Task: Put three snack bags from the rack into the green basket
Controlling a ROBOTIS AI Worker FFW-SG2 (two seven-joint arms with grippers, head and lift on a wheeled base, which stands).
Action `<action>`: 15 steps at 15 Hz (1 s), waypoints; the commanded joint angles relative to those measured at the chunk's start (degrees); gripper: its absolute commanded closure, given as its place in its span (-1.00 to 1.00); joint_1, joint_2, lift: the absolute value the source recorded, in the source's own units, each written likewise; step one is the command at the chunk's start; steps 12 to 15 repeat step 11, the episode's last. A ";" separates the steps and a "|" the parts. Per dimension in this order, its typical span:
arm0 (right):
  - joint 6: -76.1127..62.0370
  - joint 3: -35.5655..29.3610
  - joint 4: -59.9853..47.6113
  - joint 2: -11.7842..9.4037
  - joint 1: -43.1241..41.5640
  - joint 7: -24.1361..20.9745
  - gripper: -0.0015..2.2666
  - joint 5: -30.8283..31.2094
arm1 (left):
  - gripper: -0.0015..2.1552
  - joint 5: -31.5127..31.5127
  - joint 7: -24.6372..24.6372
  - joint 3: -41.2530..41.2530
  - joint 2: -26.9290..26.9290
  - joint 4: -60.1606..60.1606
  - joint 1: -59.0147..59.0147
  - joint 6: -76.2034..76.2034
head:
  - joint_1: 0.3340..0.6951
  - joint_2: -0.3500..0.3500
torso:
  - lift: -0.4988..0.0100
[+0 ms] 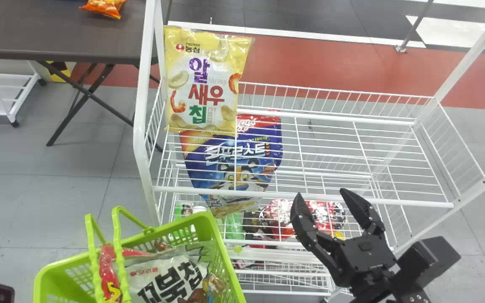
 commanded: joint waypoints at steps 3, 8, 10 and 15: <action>0.12 -0.24 0.35 0.00 -0.47 0.00 -0.92 -0.09 | 0.99 -0.40 -0.57 -0.59 -0.17 0.06 -0.11 0.00 | 1.00 -0.34 | 0.96; 0.12 -0.68 0.53 -0.18 -1.09 0.00 -0.92 -0.62 | 0.99 -0.40 -0.57 -1.21 -0.26 -0.12 -0.46 0.00 | 1.00 -0.40 | 0.96; 0.12 -0.68 0.79 -0.18 -1.26 0.00 -0.92 -0.71 | 0.99 -0.40 -0.57 -1.21 -0.35 -0.12 -0.55 0.00 | 1.00 -0.42 | 0.96; 0.12 -0.68 0.79 -0.18 -1.35 0.00 -0.92 -0.71 | 0.99 -0.40 -0.57 -1.21 -0.35 -0.12 -0.55 0.18 | 1.00 -0.42 | 0.96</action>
